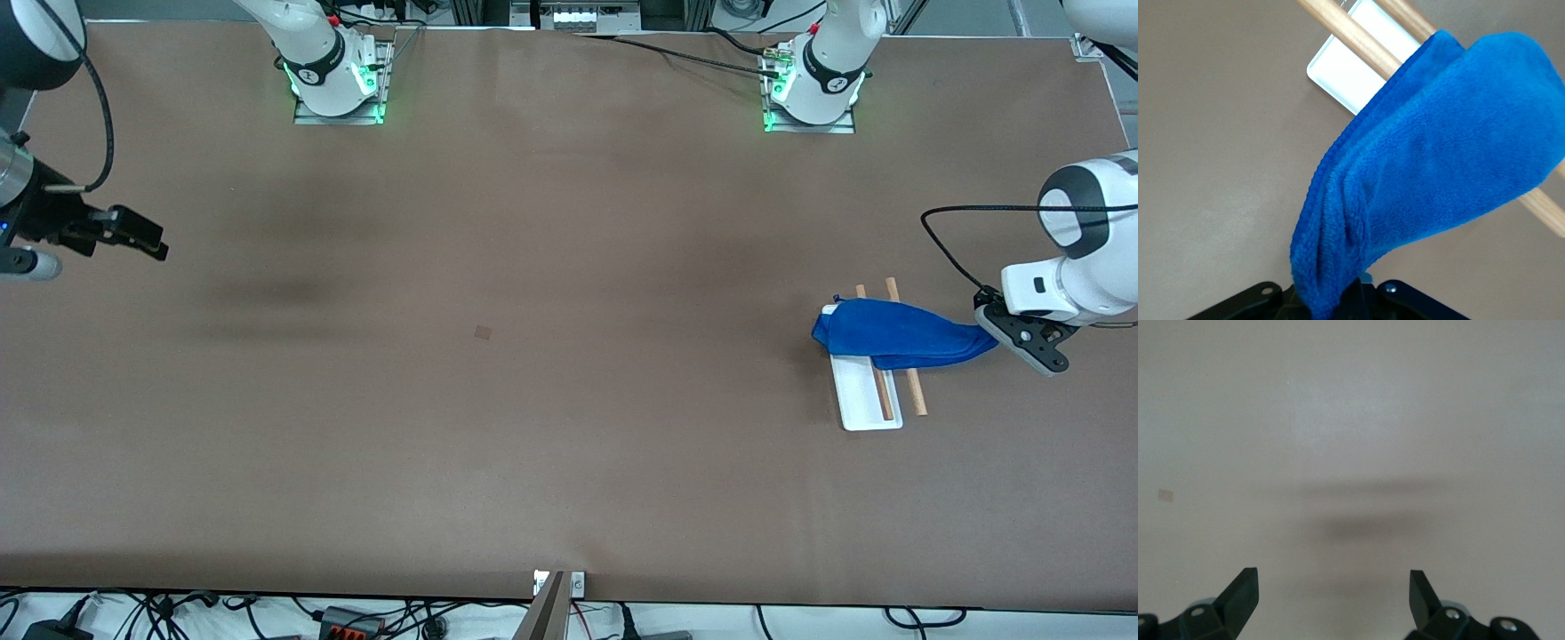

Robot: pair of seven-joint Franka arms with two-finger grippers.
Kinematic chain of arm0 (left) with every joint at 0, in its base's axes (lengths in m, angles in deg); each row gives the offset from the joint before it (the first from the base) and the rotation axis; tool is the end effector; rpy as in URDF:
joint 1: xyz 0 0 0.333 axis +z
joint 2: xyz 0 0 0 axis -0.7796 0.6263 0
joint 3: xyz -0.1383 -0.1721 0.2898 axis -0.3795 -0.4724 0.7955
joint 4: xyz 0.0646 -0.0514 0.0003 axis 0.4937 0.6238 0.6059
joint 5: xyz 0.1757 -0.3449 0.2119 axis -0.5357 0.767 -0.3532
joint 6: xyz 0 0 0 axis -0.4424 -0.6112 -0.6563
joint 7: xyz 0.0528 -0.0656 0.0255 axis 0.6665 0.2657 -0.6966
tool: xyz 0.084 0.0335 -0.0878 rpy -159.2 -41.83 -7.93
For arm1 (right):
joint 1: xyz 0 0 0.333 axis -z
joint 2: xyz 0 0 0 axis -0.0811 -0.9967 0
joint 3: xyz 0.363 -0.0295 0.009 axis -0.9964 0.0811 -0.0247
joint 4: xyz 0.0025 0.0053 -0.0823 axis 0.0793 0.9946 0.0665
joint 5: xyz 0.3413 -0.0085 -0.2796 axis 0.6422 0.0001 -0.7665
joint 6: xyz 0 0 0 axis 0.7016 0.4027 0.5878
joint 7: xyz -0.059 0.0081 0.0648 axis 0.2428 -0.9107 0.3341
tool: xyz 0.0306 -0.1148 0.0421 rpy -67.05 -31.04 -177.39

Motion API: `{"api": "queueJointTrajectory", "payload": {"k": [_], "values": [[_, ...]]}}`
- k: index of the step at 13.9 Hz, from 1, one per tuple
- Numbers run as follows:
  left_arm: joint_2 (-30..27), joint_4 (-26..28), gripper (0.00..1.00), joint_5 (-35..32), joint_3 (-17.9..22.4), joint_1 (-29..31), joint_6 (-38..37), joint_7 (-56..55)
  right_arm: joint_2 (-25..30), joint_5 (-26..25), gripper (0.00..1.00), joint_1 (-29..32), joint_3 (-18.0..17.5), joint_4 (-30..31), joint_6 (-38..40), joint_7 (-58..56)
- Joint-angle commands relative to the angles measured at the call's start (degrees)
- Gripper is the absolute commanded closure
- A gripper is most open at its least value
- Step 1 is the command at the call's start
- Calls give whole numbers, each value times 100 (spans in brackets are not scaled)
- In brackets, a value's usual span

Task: Pass towel and hang on rack
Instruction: 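Lower the towel onto the dowels and open the left gripper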

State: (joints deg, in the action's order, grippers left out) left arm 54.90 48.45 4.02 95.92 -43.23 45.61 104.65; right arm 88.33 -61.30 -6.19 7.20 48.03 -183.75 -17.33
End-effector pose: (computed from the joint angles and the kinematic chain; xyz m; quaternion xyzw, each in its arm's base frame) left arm 0.6432 0.1606 0.3158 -0.9194 0.3928 0.0076 0.0163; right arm 0.6121 -0.0216 0.5771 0.9997 -0.0227 -0.0035 0.0086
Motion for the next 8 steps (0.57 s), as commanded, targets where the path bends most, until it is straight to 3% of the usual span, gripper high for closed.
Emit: {"api": "queueJointTrajectory", "payload": {"k": [1, 2, 4, 6, 8], "values": [[112, -12, 99, 60, -37, 89, 111, 211, 289, -95, 0, 22, -31, 381, -156, 5], [121, -20, 90, 104, -28, 89, 111, 211, 289, -95, 0, 22, -31, 381, -174, -13], [139, -47, 59, 104, -37, 89, 111, 211, 236, -95, 0, 48, -22, 311, -131, -48], [139, -47, 0, 122, -55, 107, 102, 280, 236, -86, 0, 75, -13, 276, 1, -66], [86, -47, 0, 332, -55, 107, 76, 797, 236, -86, 0, 66, -22, 109, 159, -57]]}}
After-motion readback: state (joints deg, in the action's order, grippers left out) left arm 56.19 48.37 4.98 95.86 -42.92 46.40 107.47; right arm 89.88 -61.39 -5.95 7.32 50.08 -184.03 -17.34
